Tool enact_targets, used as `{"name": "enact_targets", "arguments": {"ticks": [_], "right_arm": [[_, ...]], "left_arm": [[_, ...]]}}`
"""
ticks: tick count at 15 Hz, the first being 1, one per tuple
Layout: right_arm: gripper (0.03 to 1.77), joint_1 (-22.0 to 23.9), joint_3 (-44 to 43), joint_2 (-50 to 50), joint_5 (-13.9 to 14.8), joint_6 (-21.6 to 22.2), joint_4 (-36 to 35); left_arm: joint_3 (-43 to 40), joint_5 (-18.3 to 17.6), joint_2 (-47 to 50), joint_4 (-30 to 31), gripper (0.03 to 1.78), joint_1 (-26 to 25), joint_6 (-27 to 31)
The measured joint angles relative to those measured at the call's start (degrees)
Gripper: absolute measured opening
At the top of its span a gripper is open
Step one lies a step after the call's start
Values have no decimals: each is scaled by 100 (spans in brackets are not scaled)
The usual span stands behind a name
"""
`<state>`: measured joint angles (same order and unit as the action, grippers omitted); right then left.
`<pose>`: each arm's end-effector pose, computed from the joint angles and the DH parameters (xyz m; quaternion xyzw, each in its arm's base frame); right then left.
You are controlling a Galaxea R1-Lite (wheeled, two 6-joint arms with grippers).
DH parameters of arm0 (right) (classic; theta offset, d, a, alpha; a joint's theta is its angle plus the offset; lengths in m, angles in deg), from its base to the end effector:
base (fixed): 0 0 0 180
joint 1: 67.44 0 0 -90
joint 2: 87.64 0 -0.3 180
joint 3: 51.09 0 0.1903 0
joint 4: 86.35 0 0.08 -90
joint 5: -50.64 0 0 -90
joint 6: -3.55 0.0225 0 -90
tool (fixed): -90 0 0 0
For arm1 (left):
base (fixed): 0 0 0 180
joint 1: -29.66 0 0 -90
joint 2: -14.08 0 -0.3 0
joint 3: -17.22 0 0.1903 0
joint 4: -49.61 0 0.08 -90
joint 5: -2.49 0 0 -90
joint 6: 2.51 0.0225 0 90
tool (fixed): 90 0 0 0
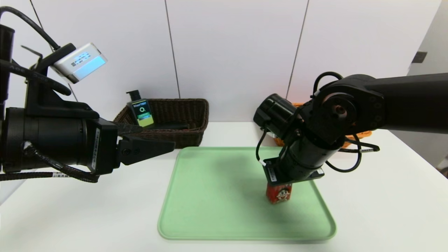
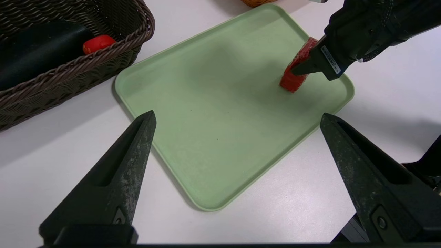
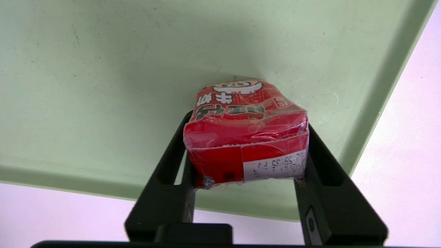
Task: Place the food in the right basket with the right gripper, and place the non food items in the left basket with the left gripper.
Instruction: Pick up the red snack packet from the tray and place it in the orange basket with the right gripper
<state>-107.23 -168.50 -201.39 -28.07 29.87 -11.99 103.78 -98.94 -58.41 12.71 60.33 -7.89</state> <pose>0.2675 0.2171 0.1904 -0.0629 0.5540 0.0766 0.8266 0.1598 -0.0999 0.2928 -0.0099 0.2114 -0.3425 0.9154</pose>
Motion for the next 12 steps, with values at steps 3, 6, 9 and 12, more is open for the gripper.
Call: {"name": "enact_targets", "arguments": {"ticks": [3, 6, 9, 12], "right_arm": [[62, 13, 0, 24, -2, 0, 7], [62, 29, -11, 116, 20, -20, 0], [62, 93, -94, 377, 65, -50, -9], [62, 363, -439, 750, 146, -94, -30]], "left_arm": [[0, 2, -2, -2, 169, 0, -2], [0, -2, -2, 0, 169, 0, 6], [-5, -2, 2, 0, 169, 0, 9], [-5, -2, 5, 0, 169, 0, 6]]}}
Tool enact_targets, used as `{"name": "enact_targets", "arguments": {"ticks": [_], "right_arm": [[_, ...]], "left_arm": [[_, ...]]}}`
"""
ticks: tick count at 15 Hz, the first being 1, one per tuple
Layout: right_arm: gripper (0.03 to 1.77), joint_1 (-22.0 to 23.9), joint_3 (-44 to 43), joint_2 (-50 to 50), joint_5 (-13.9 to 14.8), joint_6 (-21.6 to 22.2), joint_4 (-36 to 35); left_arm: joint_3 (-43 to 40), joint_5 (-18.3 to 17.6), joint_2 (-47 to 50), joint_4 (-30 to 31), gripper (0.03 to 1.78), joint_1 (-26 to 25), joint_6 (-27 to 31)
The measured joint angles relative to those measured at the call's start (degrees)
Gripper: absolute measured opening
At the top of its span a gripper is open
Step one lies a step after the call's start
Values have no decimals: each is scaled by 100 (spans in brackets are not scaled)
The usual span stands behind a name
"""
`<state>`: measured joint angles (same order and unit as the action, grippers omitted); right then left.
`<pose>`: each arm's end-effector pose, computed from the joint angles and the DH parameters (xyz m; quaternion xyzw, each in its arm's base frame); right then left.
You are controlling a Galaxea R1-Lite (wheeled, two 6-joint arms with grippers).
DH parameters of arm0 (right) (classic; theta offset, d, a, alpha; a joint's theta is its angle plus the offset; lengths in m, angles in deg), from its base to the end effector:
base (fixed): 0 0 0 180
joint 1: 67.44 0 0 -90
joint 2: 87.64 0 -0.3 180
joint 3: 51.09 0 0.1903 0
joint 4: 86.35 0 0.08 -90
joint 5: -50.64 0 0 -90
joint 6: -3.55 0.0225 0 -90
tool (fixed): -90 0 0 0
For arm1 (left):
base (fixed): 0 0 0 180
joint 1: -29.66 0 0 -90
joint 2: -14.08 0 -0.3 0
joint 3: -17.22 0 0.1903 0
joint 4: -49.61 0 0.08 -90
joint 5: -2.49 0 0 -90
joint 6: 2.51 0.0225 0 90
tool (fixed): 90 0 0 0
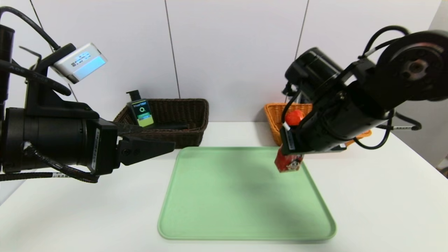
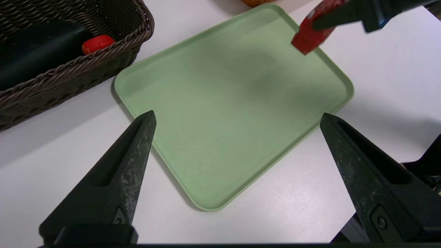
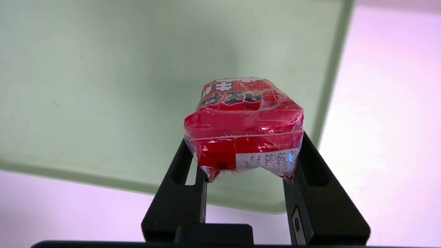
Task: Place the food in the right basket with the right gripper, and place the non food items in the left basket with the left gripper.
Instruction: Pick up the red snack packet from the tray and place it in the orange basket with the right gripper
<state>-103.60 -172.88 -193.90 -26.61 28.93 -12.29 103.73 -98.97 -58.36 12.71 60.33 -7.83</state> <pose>0.2618 0.1851 0.2520 -0.0098 0.4730 0.0749 0.8778 0.1595 -0.0998 0.2927 -0.0095 0.2113 -0.3429 0.9153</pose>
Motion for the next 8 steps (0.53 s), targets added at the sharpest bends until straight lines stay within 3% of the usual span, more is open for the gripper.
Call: {"name": "enact_targets", "arguments": {"ticks": [3, 5, 8], "right_arm": [[62, 400, -446, 234, 411, -96, -33], [61, 664, -739, 276, 467, -236, -127], [61, 942, -890, 168, 463, -411, -819]], "left_arm": [[5, -6, -5, -2, 169, 0, 2], [7, -6, -20, 4, 169, 0, 6], [20, -9, -39, 94, 169, 0, 9]]}}
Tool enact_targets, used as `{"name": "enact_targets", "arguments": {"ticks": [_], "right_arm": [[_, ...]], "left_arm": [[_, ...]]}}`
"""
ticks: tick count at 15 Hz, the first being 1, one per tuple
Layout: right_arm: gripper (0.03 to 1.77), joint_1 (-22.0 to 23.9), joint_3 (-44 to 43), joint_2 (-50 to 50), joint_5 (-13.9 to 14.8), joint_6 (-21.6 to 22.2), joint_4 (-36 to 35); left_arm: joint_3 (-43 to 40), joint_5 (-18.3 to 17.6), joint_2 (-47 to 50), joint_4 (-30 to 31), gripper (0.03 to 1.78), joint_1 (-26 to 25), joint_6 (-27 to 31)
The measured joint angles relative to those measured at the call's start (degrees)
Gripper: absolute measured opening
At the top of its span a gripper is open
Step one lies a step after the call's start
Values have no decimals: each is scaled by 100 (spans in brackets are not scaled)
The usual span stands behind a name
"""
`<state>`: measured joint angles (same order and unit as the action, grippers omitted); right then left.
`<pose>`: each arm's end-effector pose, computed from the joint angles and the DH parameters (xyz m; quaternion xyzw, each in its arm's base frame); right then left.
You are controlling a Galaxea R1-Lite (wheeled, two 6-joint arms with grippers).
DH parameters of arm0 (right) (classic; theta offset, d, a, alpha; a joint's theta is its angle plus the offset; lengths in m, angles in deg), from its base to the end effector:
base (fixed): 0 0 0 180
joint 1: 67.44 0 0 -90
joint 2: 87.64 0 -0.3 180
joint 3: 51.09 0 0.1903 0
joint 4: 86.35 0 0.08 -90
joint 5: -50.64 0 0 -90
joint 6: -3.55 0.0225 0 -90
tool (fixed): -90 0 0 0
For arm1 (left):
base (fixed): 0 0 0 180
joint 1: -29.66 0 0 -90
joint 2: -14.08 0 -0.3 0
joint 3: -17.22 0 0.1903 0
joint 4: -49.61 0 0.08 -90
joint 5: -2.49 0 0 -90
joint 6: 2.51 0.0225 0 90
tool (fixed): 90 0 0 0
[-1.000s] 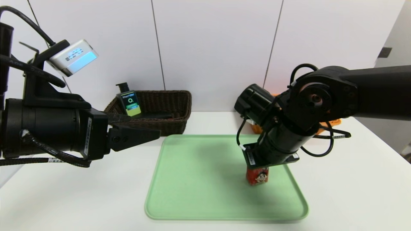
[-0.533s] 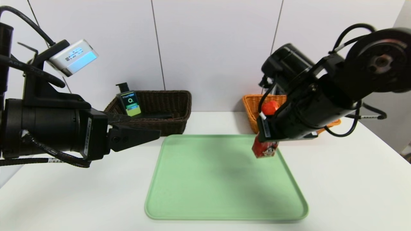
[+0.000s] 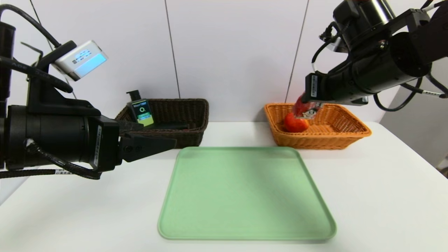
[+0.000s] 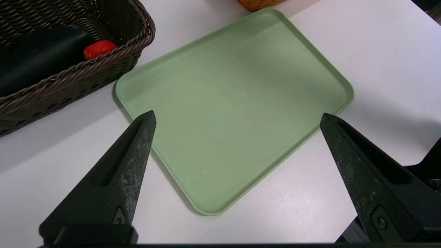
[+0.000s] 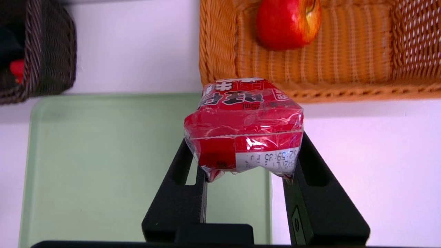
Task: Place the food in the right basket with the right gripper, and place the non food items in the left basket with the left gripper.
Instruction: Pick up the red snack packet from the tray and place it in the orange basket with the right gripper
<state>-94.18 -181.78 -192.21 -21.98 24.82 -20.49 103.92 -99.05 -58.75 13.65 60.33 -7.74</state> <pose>0.2927 0.1399 0.3093 0.0475 0.3238 0.0173 0.9448 0.1618 -0.1012 0.2939 -0.0100 0.2048 -0.3444 0.9161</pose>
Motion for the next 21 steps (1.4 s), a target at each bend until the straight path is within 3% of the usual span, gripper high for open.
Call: {"name": "enact_targets", "arguments": {"ticks": [9, 16, 21], "right_arm": [[61, 907, -52, -1018, 9, -154, -1337], [61, 1844, -69, -1365, -20, -284, -1642], [61, 1991, -52, -1547, -44, -347, -1640]], "left_arm": [[-262, 20, 12, 22, 169, -2, -15], [-406, 17, 9, 124, 169, -11, -24], [-414, 17, 1, 129, 169, -9, -17]]}}
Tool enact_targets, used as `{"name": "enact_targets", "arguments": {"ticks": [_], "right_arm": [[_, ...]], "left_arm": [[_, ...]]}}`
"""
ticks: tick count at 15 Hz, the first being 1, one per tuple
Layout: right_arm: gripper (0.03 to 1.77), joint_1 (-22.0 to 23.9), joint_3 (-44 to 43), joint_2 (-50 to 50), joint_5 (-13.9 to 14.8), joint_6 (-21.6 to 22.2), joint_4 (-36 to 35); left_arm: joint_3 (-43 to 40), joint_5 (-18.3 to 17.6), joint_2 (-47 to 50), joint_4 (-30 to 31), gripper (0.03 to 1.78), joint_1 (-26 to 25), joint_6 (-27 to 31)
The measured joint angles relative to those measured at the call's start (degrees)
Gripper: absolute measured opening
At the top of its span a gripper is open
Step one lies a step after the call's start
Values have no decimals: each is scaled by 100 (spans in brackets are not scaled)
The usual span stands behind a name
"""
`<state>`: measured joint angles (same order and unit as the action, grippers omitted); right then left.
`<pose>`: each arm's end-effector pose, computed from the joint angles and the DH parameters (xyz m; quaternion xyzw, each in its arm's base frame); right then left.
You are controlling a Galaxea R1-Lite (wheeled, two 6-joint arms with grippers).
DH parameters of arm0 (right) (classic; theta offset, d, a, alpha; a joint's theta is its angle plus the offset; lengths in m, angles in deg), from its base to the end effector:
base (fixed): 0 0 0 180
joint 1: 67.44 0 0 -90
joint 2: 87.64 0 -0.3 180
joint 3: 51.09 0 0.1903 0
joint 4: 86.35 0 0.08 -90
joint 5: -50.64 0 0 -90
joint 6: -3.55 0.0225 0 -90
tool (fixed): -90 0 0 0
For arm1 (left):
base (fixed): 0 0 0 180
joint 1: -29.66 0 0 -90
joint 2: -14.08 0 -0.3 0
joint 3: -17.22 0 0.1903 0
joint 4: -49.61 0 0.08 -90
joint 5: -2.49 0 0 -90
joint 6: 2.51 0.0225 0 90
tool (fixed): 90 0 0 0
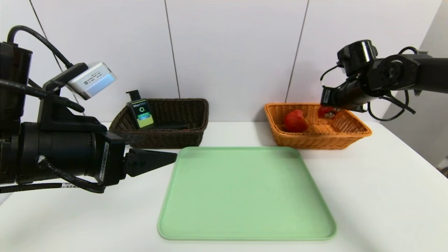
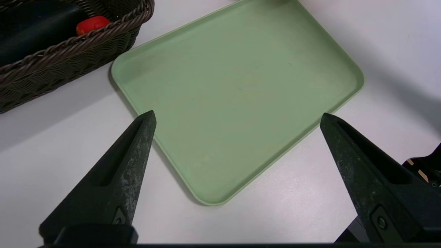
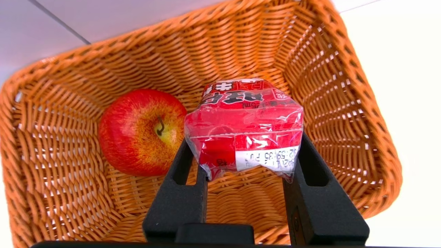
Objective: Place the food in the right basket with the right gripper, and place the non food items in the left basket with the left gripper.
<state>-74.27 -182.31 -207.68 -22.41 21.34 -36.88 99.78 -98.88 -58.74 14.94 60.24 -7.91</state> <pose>0.4144 0.0430 0.2337 0.0787 0.3042 -0.1319 0.9401 0.1626 -0.1012 0.2758 -0.0070 0.2290 -0.3391 0.9124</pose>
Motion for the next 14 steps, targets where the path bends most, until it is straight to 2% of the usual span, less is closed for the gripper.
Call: {"name": "enact_targets", "arguments": {"ticks": [1, 4, 7, 11, 14], "right_arm": [[61, 7, 2, -57, -5, 4, 13], [94, 7, 7, -177, -6, 11, 2], [119, 11, 0, -206, -11, 2, 22], [140, 22, 9, 33, -74, -13, 123], [149, 72, 18, 516, -166, -68, 451]], "left_arm": [[-7, 0, 2, -2, 169, 0, 0], [-16, 2, 13, -2, 169, -5, 9], [-16, 0, 13, 1, 169, -5, 9], [-5, 60, 63, 1, 169, -20, 4], [9, 388, 187, 1, 169, -29, 4]]}}
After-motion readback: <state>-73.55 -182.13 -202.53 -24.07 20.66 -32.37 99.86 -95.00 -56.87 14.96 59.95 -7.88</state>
